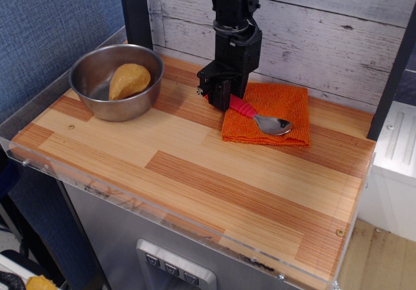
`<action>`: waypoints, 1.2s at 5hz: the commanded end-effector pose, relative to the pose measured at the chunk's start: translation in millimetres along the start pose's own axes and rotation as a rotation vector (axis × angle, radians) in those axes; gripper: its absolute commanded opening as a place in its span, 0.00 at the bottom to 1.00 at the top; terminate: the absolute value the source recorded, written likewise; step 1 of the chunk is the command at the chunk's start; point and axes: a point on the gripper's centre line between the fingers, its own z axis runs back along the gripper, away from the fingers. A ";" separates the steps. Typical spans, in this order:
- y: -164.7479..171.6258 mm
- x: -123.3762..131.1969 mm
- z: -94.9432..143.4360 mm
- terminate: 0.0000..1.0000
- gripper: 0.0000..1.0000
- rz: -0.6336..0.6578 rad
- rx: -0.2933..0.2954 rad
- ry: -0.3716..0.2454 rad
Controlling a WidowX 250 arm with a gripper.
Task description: Move the spoon to the front middle section of the table.
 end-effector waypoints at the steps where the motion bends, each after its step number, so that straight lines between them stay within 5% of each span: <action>1: 8.2 8.6 22.7 0.00 0.00 -0.026 0.057 -0.015; 4: 5.6 30.2 75.9 0.00 0.00 -0.109 0.102 -0.020; 6: -36.1 21.4 110.0 0.00 0.00 -0.077 0.133 -0.021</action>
